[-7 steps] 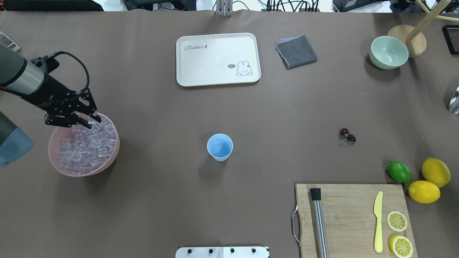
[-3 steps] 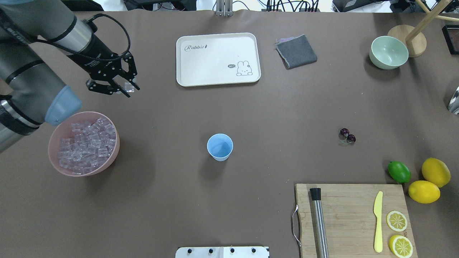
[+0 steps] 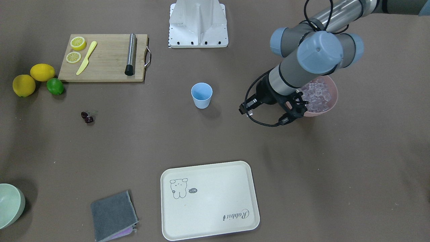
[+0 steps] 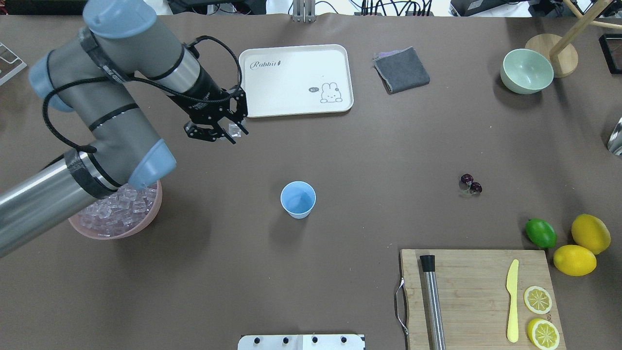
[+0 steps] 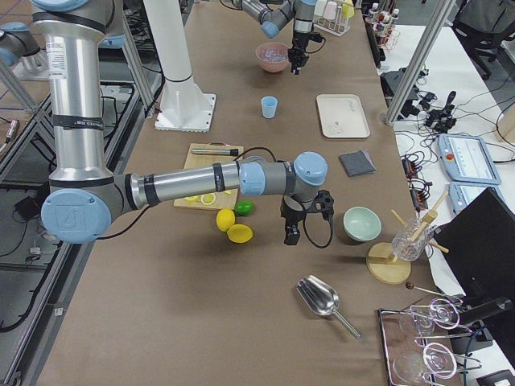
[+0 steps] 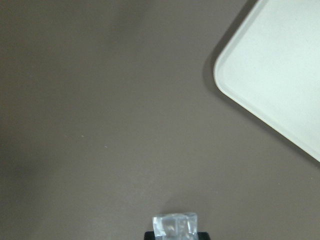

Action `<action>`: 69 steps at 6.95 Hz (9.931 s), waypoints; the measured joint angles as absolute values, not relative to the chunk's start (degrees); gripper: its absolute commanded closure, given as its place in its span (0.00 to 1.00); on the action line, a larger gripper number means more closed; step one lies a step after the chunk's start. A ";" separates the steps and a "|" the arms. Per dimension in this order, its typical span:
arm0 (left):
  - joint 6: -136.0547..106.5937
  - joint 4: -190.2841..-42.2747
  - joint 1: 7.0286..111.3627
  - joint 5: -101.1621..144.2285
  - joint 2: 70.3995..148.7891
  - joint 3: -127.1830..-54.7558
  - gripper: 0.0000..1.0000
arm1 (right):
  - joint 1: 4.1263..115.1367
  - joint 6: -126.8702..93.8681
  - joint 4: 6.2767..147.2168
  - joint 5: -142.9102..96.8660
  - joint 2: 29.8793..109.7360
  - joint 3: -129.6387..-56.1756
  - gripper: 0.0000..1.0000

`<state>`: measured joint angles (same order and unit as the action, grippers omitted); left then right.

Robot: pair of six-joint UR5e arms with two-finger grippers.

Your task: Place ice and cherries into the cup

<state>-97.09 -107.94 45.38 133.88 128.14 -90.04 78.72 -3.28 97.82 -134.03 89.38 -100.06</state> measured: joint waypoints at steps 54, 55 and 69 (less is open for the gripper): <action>-17.84 -74.13 43.89 126.02 101.77 -106.63 0.64 | 75.68 -5.97 97.45 -134.21 89.56 -100.11 0.00; -17.74 -74.06 44.04 126.05 101.78 -106.70 0.79 | 75.68 -5.98 97.44 -134.23 89.56 -100.11 0.00; -14.92 -67.67 47.08 126.26 108.73 -102.81 0.09 | 75.29 -5.98 97.47 -134.21 89.56 -100.02 0.00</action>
